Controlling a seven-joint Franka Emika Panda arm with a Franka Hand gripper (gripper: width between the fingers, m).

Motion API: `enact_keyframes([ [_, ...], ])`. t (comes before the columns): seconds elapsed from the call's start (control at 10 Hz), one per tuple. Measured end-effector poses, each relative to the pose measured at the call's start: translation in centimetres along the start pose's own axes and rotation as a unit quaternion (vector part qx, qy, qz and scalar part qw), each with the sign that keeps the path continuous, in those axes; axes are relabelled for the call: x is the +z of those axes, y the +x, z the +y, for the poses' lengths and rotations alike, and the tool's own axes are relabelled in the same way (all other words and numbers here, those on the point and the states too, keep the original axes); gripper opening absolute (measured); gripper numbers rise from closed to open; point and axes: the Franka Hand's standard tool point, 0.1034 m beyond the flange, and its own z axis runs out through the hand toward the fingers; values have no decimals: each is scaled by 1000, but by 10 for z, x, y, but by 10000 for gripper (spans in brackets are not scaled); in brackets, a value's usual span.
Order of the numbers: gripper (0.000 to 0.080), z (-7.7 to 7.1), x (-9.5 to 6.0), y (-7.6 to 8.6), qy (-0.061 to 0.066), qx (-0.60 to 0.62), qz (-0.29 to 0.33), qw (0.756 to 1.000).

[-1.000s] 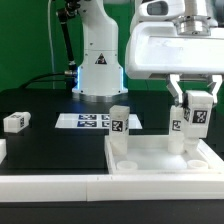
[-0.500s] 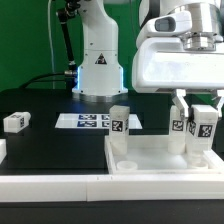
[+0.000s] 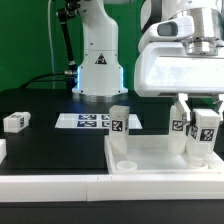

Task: Assemble square table

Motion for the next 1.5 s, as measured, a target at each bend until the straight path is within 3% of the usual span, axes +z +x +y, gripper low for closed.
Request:
enact_keyframes([
  [0.7, 295, -2, 9, -3, -1, -4, 3, 1000],
  [0.8, 512, -2, 9, -3, -1, -4, 3, 1000],
  [0.9, 512, -2, 9, -3, -1, -4, 3, 1000],
  [1.0, 619, -2, 9, -3, -1, -4, 3, 1000],
  [1.5, 649, -2, 9, -3, -1, -4, 3, 1000],
])
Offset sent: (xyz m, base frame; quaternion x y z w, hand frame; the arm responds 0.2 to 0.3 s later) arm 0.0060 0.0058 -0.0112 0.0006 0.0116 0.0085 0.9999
